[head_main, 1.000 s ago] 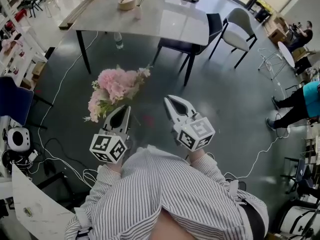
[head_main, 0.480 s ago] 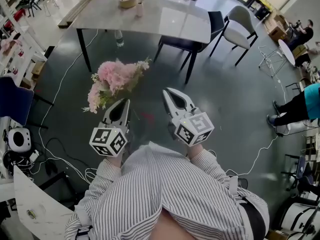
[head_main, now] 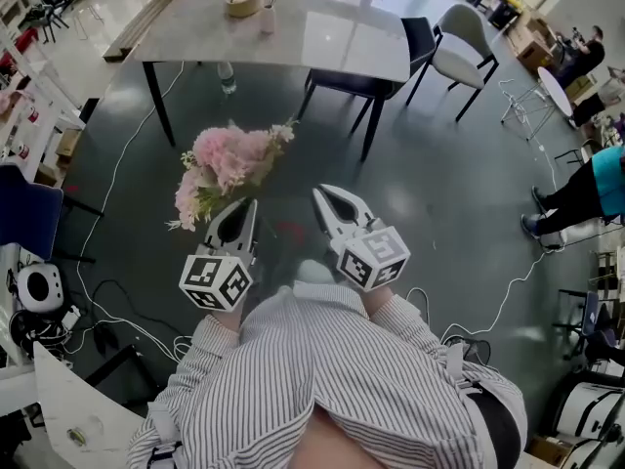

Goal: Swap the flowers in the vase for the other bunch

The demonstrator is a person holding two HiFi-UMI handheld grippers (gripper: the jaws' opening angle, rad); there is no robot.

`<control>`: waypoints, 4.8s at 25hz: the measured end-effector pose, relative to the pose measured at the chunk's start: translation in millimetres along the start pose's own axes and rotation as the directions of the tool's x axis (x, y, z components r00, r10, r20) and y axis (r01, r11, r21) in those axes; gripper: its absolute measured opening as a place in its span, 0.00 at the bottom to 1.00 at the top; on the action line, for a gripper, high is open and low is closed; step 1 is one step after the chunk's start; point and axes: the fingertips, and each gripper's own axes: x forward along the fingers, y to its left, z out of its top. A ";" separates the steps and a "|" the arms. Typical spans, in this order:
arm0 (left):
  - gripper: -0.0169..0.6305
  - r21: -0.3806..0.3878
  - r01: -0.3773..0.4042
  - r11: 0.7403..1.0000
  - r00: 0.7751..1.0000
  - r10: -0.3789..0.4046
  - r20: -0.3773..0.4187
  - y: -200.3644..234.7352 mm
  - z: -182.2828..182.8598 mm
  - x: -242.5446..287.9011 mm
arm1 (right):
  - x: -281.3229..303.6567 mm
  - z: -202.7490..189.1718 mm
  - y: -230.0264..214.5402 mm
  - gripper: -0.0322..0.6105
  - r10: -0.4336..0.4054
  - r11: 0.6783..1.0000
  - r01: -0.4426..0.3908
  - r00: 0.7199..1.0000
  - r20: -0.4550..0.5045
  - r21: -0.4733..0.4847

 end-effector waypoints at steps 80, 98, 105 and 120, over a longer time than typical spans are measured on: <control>0.06 0.139 -0.076 0.987 0.989 0.056 0.139 59.4 27.8 45.7 | 83.8 -5.5 -28.8 0.08 0.080 0.996 -0.075 0.988 0.129 -0.042; 0.06 0.057 -0.134 0.989 0.986 0.128 0.109 86.0 32.7 82.3 | 113.2 2.4 -57.3 0.08 0.124 0.992 -0.123 0.991 0.050 -0.011; 0.06 0.047 -0.179 0.983 0.979 0.173 0.106 85.5 28.8 87.0 | 118.9 3.2 -68.5 0.08 0.149 0.989 -0.149 0.988 0.036 -0.005; 0.06 0.019 -0.255 0.967 0.957 0.250 0.147 102.3 26.5 88.6 | 136.6 -14.2 -95.6 0.08 0.155 0.988 -0.154 0.988 -0.012 0.016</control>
